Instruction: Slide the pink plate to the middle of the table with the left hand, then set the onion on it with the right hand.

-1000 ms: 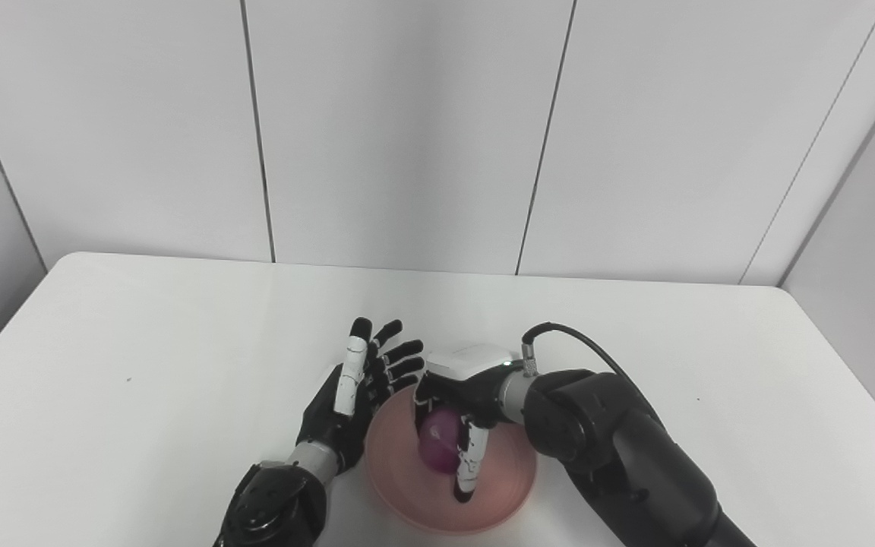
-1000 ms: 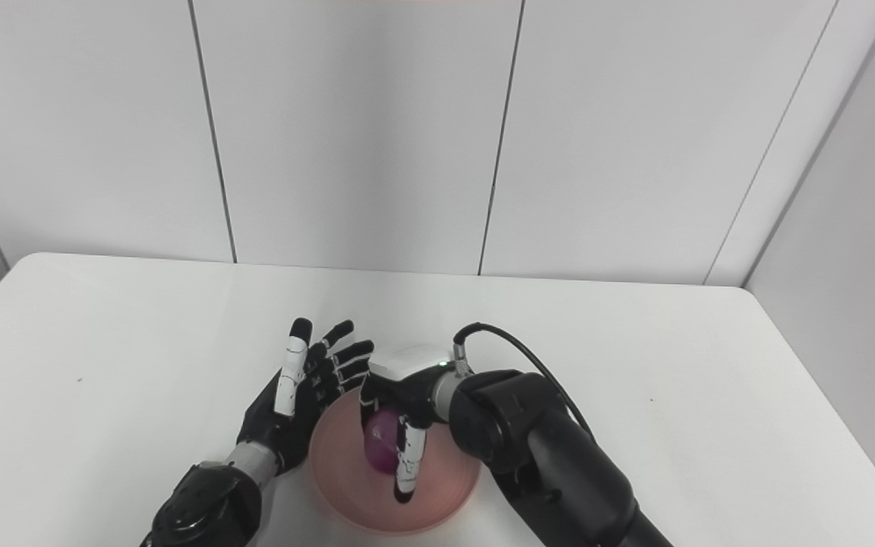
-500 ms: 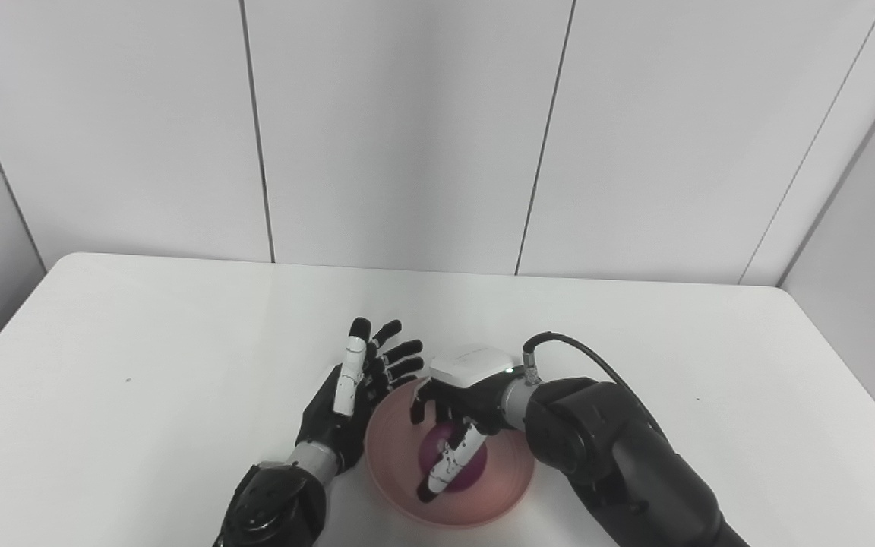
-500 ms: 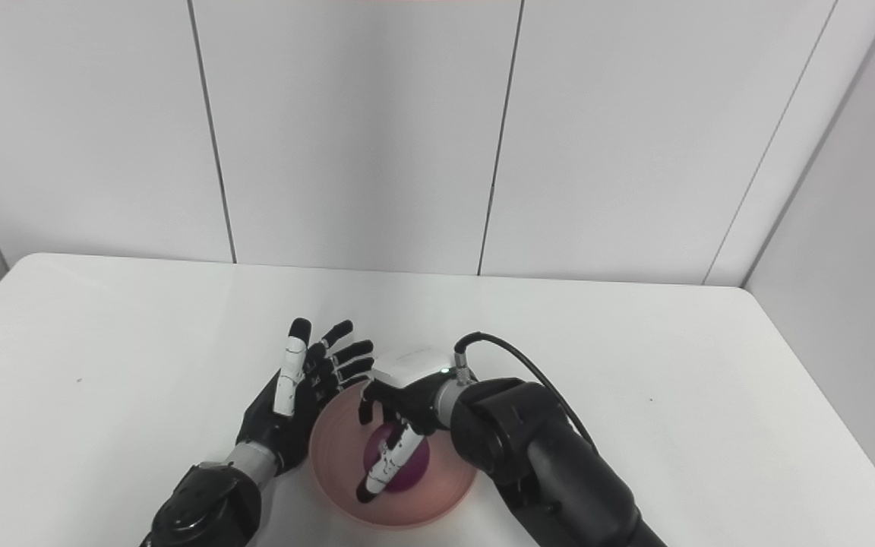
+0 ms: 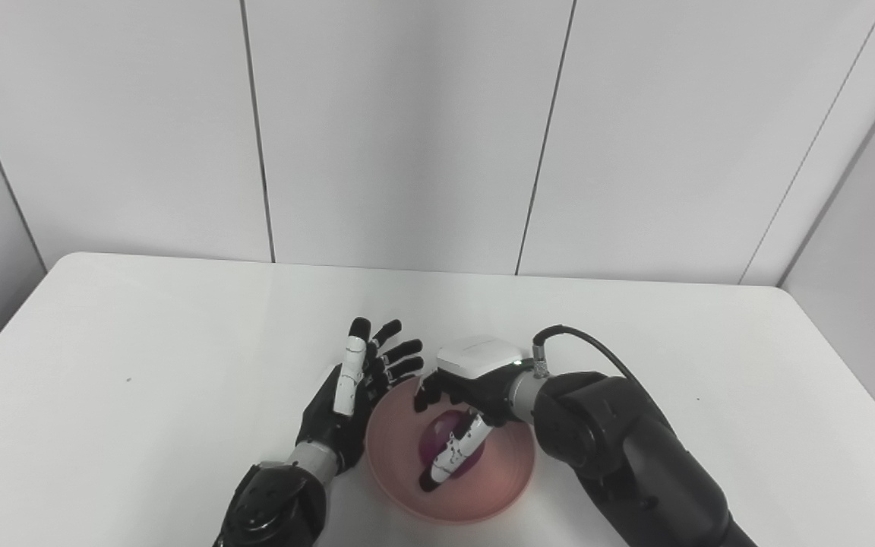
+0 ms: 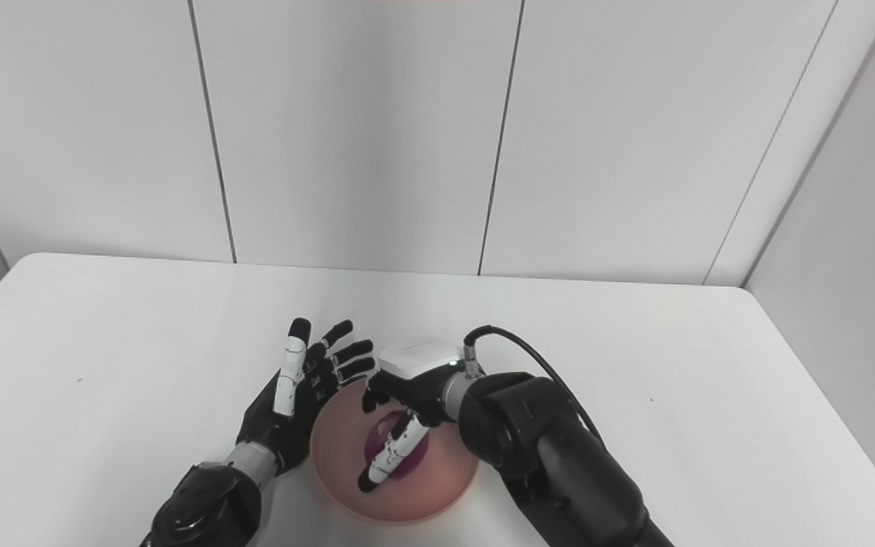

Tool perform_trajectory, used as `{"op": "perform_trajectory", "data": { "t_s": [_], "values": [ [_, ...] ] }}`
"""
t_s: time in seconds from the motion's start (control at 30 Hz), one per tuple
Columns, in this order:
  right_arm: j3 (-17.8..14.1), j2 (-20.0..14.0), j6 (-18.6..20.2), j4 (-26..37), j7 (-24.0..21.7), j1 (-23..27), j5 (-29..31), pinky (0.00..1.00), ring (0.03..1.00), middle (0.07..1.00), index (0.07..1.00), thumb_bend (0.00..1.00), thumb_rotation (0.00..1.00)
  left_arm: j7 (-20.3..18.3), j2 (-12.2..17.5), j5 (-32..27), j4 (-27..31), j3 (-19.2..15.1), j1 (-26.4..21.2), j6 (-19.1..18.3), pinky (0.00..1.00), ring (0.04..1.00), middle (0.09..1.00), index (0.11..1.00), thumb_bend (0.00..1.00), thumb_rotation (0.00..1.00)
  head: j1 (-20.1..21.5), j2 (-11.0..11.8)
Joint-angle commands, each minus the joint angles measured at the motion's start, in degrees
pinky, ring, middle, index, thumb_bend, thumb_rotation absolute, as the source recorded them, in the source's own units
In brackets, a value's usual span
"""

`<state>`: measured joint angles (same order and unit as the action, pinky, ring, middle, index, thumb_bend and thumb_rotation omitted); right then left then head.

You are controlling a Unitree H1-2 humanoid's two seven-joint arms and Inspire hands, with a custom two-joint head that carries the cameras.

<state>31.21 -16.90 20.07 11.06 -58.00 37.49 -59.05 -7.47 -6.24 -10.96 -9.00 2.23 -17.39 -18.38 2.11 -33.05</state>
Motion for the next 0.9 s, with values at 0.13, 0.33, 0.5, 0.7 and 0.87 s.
{"op": "perform_trajectory", "data": {
  "t_s": [0.13,0.33,0.5,0.7,0.87],
  "values": [
    [-2.4,-0.3,0.0,4.4,-2.4,4.2,0.5,0.59,0.734,0.787,0.752,1.0,0.59,0.6,0.3,0.7,-1.9,0.3,1.5,-2.2,0.84,0.832,0.828,0.899,0.85,1.0,-0.1,0.0],
    [-6.1,0.6,4.4,8.6,-6.9,6.4,0.6,0.71,0.779,0.795,0.756,1.0,0.48,0.6,0.4,0.7,-2.3,0.2,1.2,-2.1,0.83,0.831,0.817,0.897,0.85,1.0,0.1,0.1],
    [-9.5,-0.5,4.4,11.7,-6.8,8.2,2.6,0.62,0.751,0.791,0.747,1.0,0.5,0.9,0.1,0.7,-2.2,0.1,1.3,-2.1,0.84,0.829,0.829,0.897,0.85,0.99,0.1,0.1],
    [-14.3,-0.2,2.3,12.4,1.7,6.4,5.6,0.55,0.703,0.779,0.791,1.0,0.53,0.6,0.5,0.8,-1.9,0.2,1.3,-2.2,0.85,0.829,0.83,0.901,0.85,1.0,0.1,-0.1],
    [-17.1,0.9,0.4,10.2,11.8,1.1,9.0,0.57,0.734,0.819,0.845,1.0,0.7,0.4,0.7,0.4,-1.8,0.0,1.3,-2.6,0.85,0.833,0.833,0.904,0.85,1.0,0.5,0.0]
  ]
}}
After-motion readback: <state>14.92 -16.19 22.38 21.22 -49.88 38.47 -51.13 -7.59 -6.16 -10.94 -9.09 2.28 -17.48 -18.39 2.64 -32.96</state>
